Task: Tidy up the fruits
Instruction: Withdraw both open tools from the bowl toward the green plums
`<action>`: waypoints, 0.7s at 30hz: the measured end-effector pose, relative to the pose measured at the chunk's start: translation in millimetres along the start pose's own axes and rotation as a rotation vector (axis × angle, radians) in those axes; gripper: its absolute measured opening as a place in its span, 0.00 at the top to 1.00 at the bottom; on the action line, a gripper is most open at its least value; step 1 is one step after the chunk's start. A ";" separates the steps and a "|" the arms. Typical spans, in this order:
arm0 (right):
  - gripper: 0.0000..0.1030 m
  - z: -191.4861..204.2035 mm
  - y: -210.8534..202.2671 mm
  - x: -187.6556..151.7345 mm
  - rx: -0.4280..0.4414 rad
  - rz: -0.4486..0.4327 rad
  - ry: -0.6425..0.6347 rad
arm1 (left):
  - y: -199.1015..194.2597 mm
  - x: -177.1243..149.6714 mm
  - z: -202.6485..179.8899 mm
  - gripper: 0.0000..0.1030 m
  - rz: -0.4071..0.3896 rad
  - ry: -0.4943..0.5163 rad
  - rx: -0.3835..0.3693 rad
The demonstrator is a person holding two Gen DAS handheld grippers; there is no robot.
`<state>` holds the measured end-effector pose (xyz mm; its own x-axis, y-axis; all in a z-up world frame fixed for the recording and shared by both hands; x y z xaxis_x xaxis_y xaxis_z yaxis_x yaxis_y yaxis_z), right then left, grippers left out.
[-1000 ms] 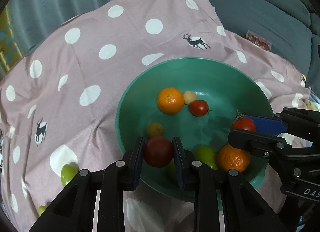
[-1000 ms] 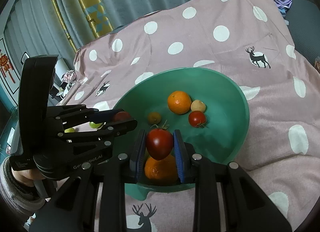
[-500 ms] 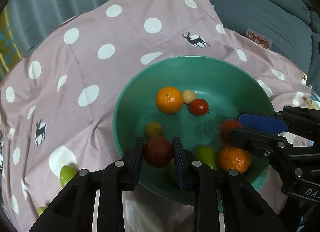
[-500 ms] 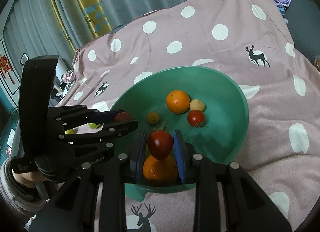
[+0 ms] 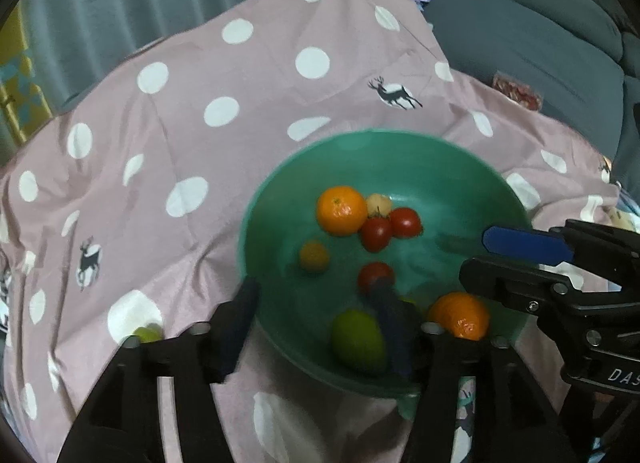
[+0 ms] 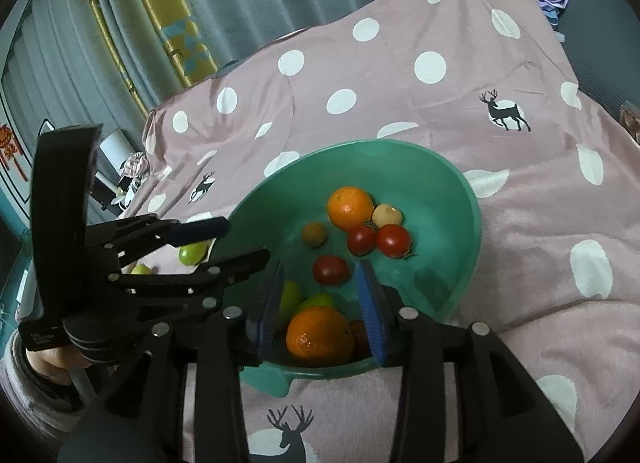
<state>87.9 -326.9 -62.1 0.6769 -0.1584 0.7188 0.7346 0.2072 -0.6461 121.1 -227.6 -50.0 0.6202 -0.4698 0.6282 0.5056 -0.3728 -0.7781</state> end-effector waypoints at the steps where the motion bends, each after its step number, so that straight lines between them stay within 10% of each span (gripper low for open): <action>1: 0.61 0.1 -2.3 0.1 -0.002 -0.003 0.000 | -3.7 0.9 0.7 0.33 -0.010 -0.003 0.005; 21: 0.16 41.3 -45.1 -10.0 0.025 -0.023 -0.041 | -88.7 -35.3 42.6 0.11 -0.091 -0.153 0.136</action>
<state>46.0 -294.7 -29.6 0.6569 -0.1241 0.7437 0.7483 0.2280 -0.6230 79.9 -143.9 -2.9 0.6469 -0.3080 0.6976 0.6335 -0.2921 -0.7164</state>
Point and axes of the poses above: each gripper's, at about its wrist camera, not at the fingertips, and y roughly the way its jaws point, z to its left, x to its top, the point moved 8 cm from there along y, roughly the way its jaws point, and after that the axes turned 6 degrees about -x, right-handed, at the moved point
